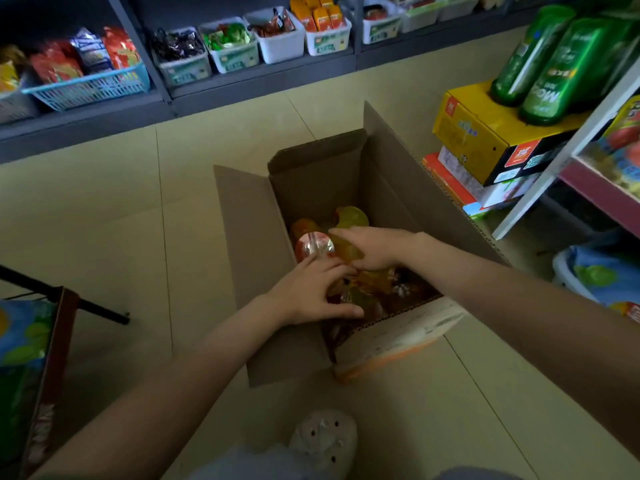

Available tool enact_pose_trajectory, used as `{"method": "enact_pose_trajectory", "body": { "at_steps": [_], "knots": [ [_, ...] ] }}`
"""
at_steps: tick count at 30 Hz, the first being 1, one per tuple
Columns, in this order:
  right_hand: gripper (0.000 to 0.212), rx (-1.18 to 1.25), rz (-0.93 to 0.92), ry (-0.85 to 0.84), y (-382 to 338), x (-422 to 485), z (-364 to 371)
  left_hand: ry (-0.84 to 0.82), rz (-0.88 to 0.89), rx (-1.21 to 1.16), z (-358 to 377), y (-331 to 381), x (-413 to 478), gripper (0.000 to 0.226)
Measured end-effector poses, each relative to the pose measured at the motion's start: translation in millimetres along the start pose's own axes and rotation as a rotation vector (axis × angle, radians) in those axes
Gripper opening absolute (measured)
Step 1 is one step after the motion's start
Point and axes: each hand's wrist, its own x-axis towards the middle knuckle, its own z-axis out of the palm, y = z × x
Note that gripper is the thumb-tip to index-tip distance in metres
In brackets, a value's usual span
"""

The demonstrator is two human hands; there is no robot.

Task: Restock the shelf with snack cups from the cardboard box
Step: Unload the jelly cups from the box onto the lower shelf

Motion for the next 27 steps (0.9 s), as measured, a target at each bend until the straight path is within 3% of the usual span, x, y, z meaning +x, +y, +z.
{"method": "enact_pose_trajectory", "body": {
  "at_steps": [5, 10, 12, 15, 17, 23, 27],
  "knots": [
    [0.078, 0.001, 0.145, 0.197, 10.4, -46.4, 52.2, -0.153, -0.094, 0.060, 12.7, -1.2, 11.7, 0.096],
    [0.088, 0.140, 0.165, 0.413, 19.2, -66.5, 78.1, -0.198, -0.093, 0.169, 19.9, 6.7, 26.7, 0.092],
    [0.094, 0.109, 0.186, 0.252, 24.8, -61.1, 78.4, -0.202, -0.089, 0.207, 23.8, 5.6, 30.7, 0.090],
    [0.091, 0.023, 0.384, -0.093, 33.8, -52.6, 84.6, -0.207, -0.085, 0.265, 30.2, 0.6, 36.1, 0.089],
    [0.087, -0.016, 0.460, -0.208, 36.8, -47.0, 88.0, -0.235, -0.071, 0.291, 37.0, 1.1, 42.7, 0.090],
    [0.070, 0.005, 0.478, -0.138, 51.8, -24.7, 92.2, -0.256, 0.009, 0.261, 50.4, 9.9, 60.6, 0.079],
    [0.056, 0.134, 0.445, -0.059, 58.1, -18.2, 97.3, -0.287, -0.037, 0.284, 54.6, 10.6, 64.4, 0.070]
  ]
}}
